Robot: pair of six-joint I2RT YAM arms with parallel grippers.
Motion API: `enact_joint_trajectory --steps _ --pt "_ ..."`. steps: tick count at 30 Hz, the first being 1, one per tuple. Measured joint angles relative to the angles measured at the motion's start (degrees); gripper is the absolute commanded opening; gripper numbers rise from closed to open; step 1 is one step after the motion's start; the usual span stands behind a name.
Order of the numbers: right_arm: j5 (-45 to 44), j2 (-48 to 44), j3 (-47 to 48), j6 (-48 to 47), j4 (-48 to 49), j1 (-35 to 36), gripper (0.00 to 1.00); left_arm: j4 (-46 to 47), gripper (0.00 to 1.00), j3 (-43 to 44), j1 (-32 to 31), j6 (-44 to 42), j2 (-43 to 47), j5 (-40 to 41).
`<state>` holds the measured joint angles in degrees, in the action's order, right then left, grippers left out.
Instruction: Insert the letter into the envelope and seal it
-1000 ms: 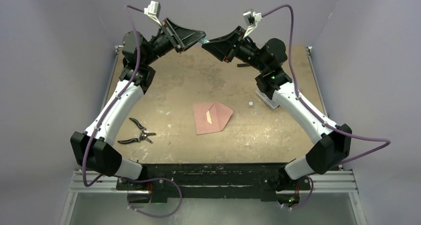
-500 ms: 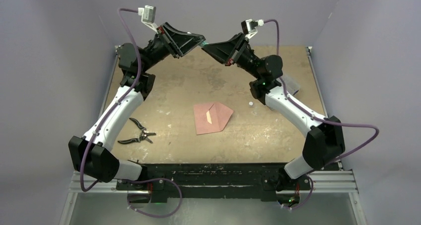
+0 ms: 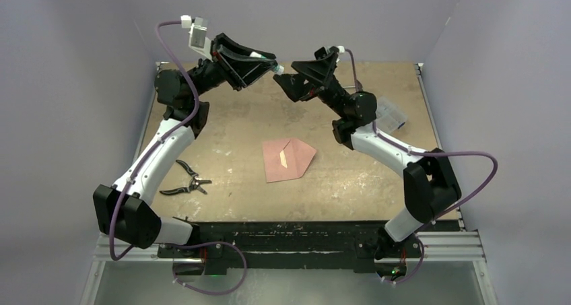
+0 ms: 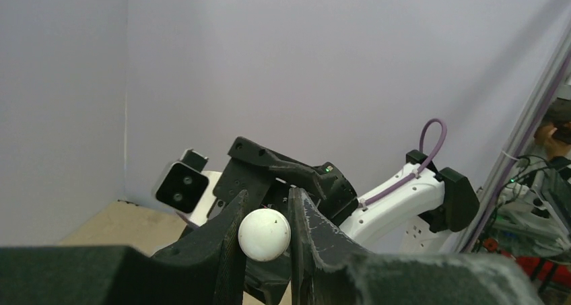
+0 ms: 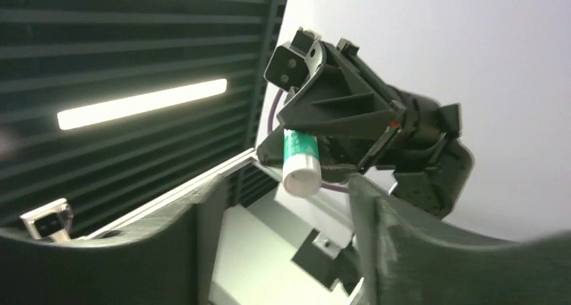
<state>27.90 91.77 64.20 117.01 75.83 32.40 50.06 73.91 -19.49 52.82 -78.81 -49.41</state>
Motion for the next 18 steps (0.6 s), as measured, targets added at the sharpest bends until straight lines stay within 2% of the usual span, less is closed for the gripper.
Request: enact_joint_trajectory --steps 4,11,15,18 --pt "1.22 -1.25 0.02 -5.84 -3.41 -1.99 0.86 -3.93 0.00 1.88 0.90 -0.94 0.61 4.24" --pt "1.66 -9.03 0.11 -37.90 -17.79 -2.38 0.86 -10.80 0.00 4.02 1.01 6.56 -0.13 9.60" --pt "1.60 -12.26 2.25 -55.89 -25.73 -2.32 0.83 -8.68 0.00 4.37 1.01 12.72 -3.10 7.80" --pt "1.86 -14.08 2.91 -66.86 -30.86 -2.32 0.82 -5.11 0.00 3.54 1.01 11.82 -4.22 4.20"
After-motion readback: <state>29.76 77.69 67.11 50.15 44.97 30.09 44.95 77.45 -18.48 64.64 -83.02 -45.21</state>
